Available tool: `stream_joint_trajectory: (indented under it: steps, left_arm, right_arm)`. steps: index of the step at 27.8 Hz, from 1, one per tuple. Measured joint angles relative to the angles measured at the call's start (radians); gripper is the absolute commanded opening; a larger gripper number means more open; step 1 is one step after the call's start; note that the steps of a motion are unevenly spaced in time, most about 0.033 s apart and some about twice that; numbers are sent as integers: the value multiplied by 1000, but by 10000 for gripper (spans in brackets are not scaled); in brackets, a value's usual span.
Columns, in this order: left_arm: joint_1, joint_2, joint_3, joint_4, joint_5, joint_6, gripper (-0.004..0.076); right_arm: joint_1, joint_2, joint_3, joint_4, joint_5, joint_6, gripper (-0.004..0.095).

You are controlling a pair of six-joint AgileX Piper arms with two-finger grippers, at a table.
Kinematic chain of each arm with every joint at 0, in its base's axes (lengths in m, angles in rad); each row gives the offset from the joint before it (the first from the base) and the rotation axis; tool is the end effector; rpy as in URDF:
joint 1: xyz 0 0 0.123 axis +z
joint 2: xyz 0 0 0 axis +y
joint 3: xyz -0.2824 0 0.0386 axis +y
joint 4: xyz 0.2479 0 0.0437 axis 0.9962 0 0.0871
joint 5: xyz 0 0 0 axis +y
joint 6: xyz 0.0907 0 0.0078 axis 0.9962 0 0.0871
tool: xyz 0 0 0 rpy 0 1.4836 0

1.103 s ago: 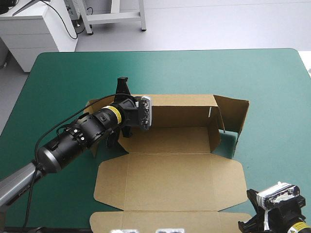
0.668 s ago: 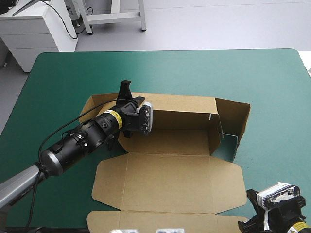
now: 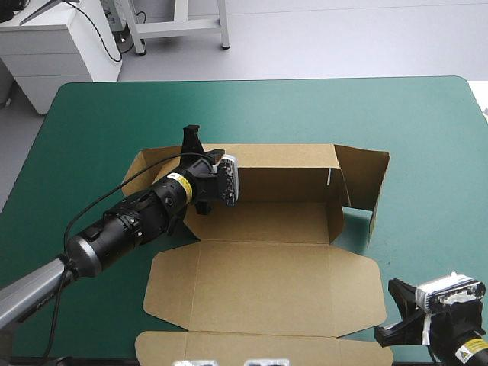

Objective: Fold the box

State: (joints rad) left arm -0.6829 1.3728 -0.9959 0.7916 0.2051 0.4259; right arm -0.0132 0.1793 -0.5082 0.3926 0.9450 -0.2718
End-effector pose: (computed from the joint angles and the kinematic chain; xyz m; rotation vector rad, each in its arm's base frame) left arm 0.2493 -0.1856 0.3188 1.5909 1.2665 0.4786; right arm 0.0261 0.0279 0.2919 -0.2153 2.0370 0.2953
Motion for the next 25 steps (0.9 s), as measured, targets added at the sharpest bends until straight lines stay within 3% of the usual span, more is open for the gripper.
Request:
stream_joint_trajectory:
  steps: [4, 15, 25]
  left_arm:
    - [-5, 6, 2, 123, 19, -130, -8]
    - [-6, 6, 3, 133, 26, -146, -8]
    - [-21, 2, 39, 191, 11, -146, -8]
  right_arm:
    - [0, 163, -95, 1, -19, 1, -18]
    - [0, 614, -487, 1, -82, 0, -17]
    - [0, 1041, -869, -50, -14, 34, -18]
